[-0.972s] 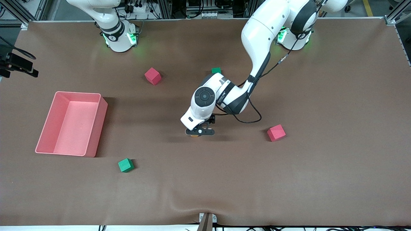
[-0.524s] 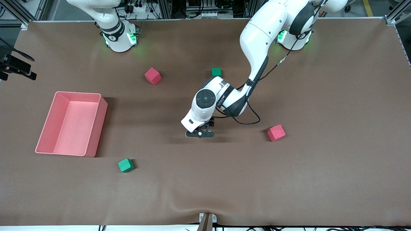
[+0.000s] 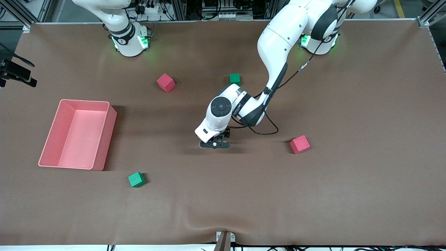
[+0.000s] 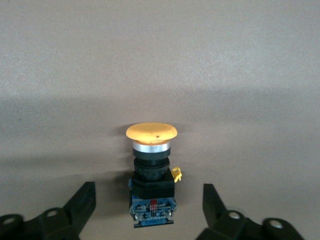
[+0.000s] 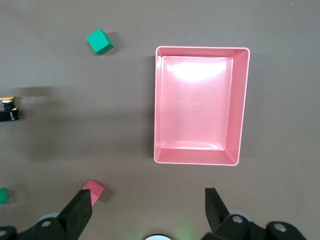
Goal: Place and upright button with both arms
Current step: 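Lower the left gripper around the button's blue base and close it, then lift the button with the left gripper, then lower the button upright onto the table with the left gripper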
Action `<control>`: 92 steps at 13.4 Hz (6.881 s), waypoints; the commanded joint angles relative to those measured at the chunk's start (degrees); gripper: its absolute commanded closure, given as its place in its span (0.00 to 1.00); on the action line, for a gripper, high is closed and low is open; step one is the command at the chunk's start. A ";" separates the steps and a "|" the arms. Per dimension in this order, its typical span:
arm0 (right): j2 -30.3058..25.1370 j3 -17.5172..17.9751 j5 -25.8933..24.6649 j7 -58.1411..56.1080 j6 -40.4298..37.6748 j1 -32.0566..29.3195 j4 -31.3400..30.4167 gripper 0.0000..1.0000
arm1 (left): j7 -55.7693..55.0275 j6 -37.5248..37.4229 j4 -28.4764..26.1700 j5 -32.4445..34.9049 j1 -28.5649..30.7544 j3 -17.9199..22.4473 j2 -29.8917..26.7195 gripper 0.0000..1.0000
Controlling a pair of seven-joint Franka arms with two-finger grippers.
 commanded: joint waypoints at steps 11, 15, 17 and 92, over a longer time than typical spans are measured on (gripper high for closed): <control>-0.09 0.62 -0.91 0.17 -0.24 -1.05 0.46 0.00 | 1.07 0.32 1.79 -0.89 -0.31 0.42 1.09 0.28; -0.09 0.62 -1.00 -0.01 0.11 -1.23 0.46 0.00 | 1.16 1.29 1.62 -0.89 -0.31 0.68 1.18 0.35; -0.09 0.62 -1.08 0.08 0.02 -1.75 0.46 0.00 | 1.07 1.29 1.61 -0.89 -0.31 0.68 1.27 0.70; -0.01 0.89 -0.73 0.70 0.20 -1.67 0.90 0.00 | -99.47 -17.00 -16.93 94.39 -20.87 4.37 1.53 0.72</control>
